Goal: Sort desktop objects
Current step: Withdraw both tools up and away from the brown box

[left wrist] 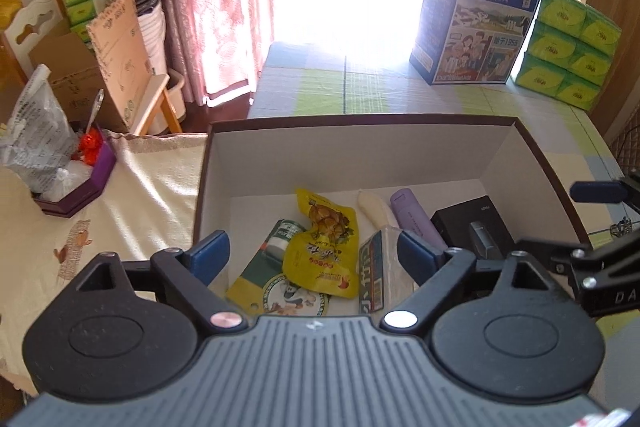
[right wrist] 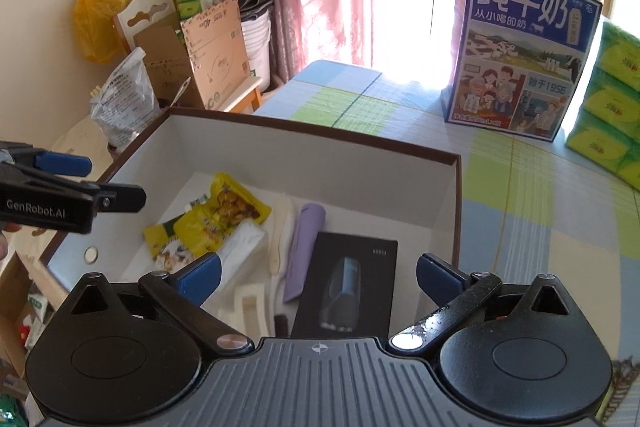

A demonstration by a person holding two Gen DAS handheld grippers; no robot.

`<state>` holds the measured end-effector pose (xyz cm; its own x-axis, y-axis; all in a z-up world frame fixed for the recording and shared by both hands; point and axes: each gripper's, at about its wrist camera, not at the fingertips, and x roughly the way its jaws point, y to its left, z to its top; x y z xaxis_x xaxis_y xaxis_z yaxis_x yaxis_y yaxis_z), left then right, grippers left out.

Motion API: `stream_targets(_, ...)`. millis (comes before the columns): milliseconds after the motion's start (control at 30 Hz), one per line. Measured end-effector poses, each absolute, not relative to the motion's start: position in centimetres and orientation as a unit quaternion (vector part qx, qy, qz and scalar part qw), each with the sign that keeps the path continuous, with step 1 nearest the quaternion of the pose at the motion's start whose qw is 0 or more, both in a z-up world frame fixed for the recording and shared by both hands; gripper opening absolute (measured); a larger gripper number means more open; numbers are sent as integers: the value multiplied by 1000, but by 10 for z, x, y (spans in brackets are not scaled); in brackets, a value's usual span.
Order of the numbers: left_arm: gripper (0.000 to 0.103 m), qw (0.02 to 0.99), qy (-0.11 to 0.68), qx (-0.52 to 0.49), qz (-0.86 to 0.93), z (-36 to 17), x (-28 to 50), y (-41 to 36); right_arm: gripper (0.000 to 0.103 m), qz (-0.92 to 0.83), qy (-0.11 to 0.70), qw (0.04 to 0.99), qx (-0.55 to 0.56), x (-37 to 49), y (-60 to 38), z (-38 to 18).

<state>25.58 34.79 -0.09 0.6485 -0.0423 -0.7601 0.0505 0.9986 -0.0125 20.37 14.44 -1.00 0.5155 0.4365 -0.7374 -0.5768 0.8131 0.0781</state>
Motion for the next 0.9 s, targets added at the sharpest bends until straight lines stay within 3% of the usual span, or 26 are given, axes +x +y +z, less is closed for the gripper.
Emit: stream_targets(900, 96, 913, 408, -9, 27, 23, 153, 308, 101, 318, 392, 857, -100, 131, 84, 3)
